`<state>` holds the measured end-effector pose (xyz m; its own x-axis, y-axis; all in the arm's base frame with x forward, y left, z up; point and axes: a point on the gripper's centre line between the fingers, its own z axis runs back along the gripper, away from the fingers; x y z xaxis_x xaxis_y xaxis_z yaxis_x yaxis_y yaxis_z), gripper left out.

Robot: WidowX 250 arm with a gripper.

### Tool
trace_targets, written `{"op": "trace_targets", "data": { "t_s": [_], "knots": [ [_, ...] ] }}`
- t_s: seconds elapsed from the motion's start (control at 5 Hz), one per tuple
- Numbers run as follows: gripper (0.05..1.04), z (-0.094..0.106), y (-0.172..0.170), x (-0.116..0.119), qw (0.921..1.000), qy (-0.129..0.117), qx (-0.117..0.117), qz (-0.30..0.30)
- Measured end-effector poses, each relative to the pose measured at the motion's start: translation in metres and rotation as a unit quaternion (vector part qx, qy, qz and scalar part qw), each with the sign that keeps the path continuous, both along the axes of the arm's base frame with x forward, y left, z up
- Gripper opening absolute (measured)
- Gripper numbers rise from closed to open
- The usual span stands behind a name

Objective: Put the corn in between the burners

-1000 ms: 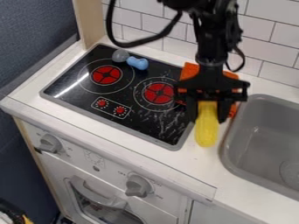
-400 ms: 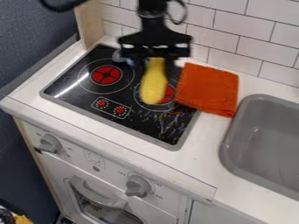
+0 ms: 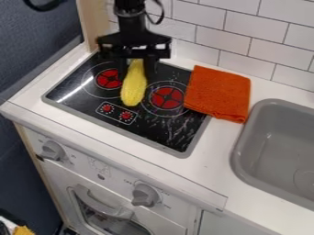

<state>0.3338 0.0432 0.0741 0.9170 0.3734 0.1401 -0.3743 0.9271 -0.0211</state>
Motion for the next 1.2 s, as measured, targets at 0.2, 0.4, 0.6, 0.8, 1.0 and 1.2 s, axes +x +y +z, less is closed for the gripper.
{"op": "trace_targets", "data": {
  "t_s": [0.2,0.4,0.6,0.8,1.0,1.2],
  "knots": [
    [0.593,-0.015,0.013,0.003,0.9999,0.009,0.005,0.007],
    [0.593,-0.025,0.020,0.012,0.9999,0.014,-0.002,0.007],
    [0.593,-0.036,0.023,0.017,0.9997,0.024,-0.005,0.007],
    [0.593,-0.041,0.023,0.018,0.9997,0.023,-0.007,0.010],
    [0.636,-0.047,0.026,0.018,0.9991,0.039,0.004,0.017],
    [0.930,-0.049,0.027,0.019,0.9989,0.032,0.005,0.034]
  ]
}}
